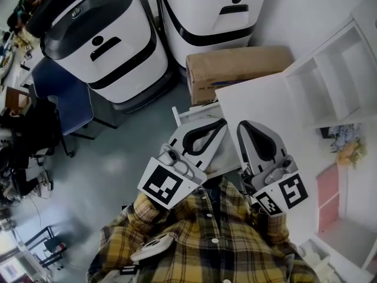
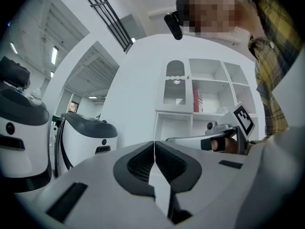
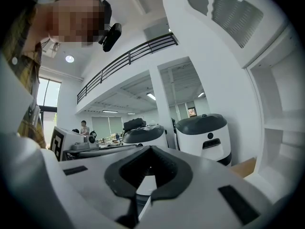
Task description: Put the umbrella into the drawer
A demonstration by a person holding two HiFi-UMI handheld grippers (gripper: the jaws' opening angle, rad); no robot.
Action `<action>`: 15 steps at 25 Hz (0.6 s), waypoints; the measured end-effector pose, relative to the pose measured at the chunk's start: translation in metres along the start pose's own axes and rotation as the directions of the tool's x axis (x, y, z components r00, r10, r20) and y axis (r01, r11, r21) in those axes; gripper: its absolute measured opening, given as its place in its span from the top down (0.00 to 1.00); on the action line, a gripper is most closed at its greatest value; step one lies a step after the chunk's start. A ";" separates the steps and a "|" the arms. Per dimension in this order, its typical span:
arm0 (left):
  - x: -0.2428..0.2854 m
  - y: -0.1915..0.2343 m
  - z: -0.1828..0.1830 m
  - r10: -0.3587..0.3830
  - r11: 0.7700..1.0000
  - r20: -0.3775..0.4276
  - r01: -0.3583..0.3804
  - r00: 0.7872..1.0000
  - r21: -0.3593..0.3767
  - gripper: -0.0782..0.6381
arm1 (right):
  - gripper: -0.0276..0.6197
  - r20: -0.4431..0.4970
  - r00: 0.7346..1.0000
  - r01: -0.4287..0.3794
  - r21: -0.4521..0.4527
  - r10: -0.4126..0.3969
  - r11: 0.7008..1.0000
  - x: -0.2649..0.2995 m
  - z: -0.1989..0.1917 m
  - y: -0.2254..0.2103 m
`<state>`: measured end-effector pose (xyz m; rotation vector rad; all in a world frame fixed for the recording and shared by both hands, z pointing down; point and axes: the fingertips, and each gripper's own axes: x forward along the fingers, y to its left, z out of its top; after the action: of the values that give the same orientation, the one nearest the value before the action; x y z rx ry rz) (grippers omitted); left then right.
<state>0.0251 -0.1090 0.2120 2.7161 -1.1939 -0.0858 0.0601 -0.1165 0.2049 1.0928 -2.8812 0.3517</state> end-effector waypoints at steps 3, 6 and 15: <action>0.002 0.001 0.000 -0.005 1.000 0.000 0.005 1.000 0.003 0.86 | 0.93 0.003 1.000 0.000 0.037 0.000 0.999 0.001 -0.003 -0.003; 0.003 0.001 -0.001 -0.008 1.000 -0.003 0.008 1.000 -0.002 0.86 | 0.93 -0.003 1.000 0.004 0.049 -0.003 0.999 0.002 -0.006 -0.006; 0.004 0.003 -0.005 -0.014 1.000 -0.015 0.014 1.000 -0.018 0.86 | 0.93 -0.033 0.999 -0.034 0.028 0.035 0.999 0.010 -0.013 0.000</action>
<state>0.0264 -0.1130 0.2173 2.7050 -1.1645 -0.0772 0.0521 -0.1204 0.2186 1.0322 -2.8771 0.4085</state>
